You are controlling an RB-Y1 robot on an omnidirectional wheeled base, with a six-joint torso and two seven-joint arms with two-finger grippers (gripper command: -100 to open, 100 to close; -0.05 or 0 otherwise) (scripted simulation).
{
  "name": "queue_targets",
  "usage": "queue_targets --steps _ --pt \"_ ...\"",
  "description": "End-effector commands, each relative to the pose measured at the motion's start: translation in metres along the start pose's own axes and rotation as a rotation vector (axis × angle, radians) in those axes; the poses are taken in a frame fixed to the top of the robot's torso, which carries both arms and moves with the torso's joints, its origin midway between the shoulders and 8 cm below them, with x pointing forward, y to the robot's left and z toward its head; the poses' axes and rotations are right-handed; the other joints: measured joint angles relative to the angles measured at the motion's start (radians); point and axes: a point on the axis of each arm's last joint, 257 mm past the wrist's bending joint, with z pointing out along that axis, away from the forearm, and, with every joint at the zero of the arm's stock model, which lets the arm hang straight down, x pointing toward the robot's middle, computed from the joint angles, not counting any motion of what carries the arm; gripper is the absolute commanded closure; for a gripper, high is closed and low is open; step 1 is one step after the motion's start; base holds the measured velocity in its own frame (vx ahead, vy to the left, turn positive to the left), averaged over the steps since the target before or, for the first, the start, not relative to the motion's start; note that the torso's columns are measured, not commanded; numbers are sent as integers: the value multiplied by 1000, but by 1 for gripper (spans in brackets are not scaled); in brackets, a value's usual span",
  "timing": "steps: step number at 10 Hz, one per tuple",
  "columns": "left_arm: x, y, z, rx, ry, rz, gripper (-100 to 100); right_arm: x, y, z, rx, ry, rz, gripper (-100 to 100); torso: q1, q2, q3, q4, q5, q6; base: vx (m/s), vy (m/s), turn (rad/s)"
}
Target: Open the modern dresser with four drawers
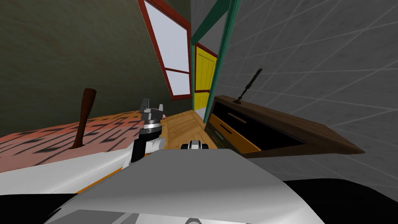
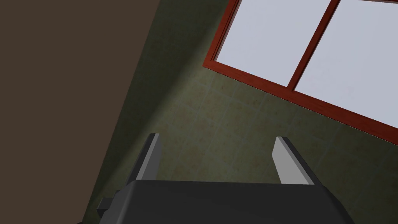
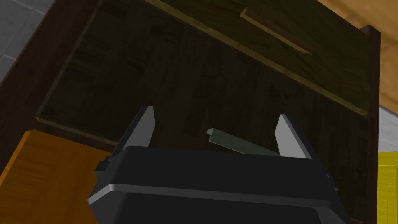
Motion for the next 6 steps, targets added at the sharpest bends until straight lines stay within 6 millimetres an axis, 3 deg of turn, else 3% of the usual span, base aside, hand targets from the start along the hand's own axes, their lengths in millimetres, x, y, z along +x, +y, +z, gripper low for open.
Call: queue_targets --steps 1,2,3,4,5,6 --pt "0 0 0 0 0 0 0 12 -34 7 105 27 -96 -100 0 0 0 0 0 2 14 19 345" --pt "0 0 0 0 0 0 0 20 -46 7 139 46 -103 -100 0 0 0 0 0 0 17 16 160" --pt "0 0 0 0 0 0 0 11 -55 10 176 31 -153 -100 0 1 0 0 0 2 13 29 276" --pt "0 0 0 0 0 0 0 22 -70 9 217 57 -164 -100 0 0 0 0 0 0 15 22 150" --pt "0 0 0 0 0 0 0 26 -73 9 222 64 -168 -100 0 0 0 0 0 2 10 10 -14" --pt "0 0 0 0 0 0 0 17 -88 10 281 54 -217 -100 -1 1 0 0 0 2 12 21 279"
